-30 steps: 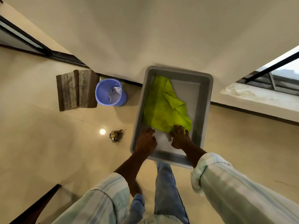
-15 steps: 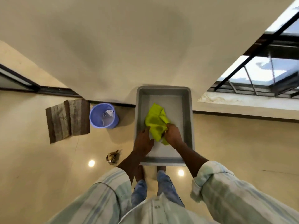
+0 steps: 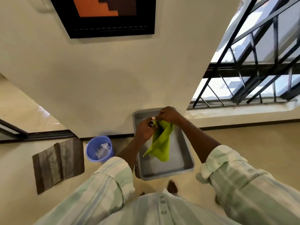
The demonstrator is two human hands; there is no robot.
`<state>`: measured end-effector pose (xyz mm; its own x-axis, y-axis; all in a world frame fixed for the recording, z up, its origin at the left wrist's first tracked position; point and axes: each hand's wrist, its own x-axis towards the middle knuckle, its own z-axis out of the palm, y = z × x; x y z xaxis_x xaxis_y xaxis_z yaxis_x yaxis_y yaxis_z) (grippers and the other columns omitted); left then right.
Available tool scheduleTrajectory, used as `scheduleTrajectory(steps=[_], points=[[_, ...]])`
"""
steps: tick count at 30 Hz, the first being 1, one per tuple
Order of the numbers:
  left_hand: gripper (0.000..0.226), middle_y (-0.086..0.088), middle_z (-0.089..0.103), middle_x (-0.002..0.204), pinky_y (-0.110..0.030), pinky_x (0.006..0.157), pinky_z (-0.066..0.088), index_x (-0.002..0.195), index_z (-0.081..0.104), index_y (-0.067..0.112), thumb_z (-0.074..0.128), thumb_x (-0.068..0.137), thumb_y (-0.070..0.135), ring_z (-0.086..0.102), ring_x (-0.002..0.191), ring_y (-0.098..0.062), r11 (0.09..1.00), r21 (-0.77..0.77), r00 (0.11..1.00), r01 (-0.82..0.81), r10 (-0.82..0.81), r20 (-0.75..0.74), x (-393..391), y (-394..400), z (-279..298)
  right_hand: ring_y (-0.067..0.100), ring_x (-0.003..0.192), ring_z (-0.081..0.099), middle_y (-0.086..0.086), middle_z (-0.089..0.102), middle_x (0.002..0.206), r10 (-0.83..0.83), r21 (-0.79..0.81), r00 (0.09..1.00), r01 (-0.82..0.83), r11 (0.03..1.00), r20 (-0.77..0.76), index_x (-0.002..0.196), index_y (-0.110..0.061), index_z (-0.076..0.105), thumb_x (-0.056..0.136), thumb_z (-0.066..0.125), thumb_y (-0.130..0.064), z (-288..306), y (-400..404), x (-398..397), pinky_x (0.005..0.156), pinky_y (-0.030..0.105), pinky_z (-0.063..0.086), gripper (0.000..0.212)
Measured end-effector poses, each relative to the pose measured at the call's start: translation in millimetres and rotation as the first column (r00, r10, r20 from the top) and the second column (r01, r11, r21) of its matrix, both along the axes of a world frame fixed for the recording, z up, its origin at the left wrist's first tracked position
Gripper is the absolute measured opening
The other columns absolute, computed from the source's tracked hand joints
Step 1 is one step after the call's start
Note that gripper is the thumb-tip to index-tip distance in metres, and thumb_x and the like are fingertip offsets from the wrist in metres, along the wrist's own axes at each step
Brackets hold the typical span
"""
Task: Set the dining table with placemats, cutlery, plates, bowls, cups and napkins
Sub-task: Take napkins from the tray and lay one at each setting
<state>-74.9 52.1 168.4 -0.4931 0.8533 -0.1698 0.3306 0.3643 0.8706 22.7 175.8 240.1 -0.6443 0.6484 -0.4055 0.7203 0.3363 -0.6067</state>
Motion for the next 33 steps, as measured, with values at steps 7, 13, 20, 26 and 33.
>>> scheduleTrajectory(steps=[7,13,20,26,33], points=[[0.015,0.003,0.072,0.088,-0.028,0.074,0.051,0.098,0.069,0.019,0.062,0.086,0.025,0.066,0.081,-0.013,0.998,0.055,0.999,0.017,-0.014,-0.049,-2.5,-1.1,15.4,0.026,0.12,0.052,0.014,0.06,0.132,0.248,0.067,0.95,-0.264,0.962,0.188,0.13,-0.009,0.061,0.095,0.058,-0.017,48.8,2.2,-8.1,0.09,0.026,0.038,0.036],[0.022,-0.008,0.071,0.098,-0.02,0.071,0.035,0.104,0.068,0.01,0.052,0.088,0.012,0.063,0.092,-0.027,0.998,0.044,0.985,-0.036,0.043,-0.17,-13.2,17.0,28.2,0.032,0.113,0.056,0.023,0.065,0.115,0.145,0.184,0.989,-0.148,0.972,0.032,0.108,0.008,0.066,0.105,0.041,-0.03,54.8,19.0,8.6,0.084,0.026,0.034,0.046],[0.055,-0.006,0.042,0.052,-0.032,0.055,0.028,0.056,0.042,0.01,0.057,0.081,0.056,0.043,0.054,-0.022,0.962,0.193,0.959,-0.191,0.225,-0.171,-36.6,17.8,42.2,0.027,0.102,0.058,0.016,0.063,0.117,0.034,0.223,0.995,-0.055,0.973,0.095,0.111,-0.002,0.069,0.078,0.078,-0.012,47.4,53.6,48.1,0.075,0.026,0.042,0.036],[0.034,0.003,0.05,0.058,-0.015,0.05,0.03,0.062,0.055,0.016,0.079,0.074,0.037,0.047,0.058,-0.009,0.984,0.171,0.981,-0.048,0.079,-0.178,-52.1,20.5,57.3,0.023,0.086,0.056,0.02,0.068,0.1,-0.131,0.148,0.989,0.14,0.979,-0.068,0.103,0.002,0.072,0.081,0.065,0.003,34.0,70.7,68.0,0.071,0.029,0.043,0.023],[0.008,-0.003,0.064,0.073,-0.029,0.068,0.043,0.08,0.07,0.011,0.067,0.079,0.019,0.058,0.073,-0.018,0.926,0.251,0.959,-0.282,0.277,0.059,-56.8,12.6,47.0,0.02,0.072,0.055,0.009,0.063,0.074,-0.383,-0.057,0.855,0.389,0.92,-0.35,0.081,-0.004,0.072,0.077,0.063,0.007,23.8,76.9,85.2,0.056,0.025,0.039,0.014]])
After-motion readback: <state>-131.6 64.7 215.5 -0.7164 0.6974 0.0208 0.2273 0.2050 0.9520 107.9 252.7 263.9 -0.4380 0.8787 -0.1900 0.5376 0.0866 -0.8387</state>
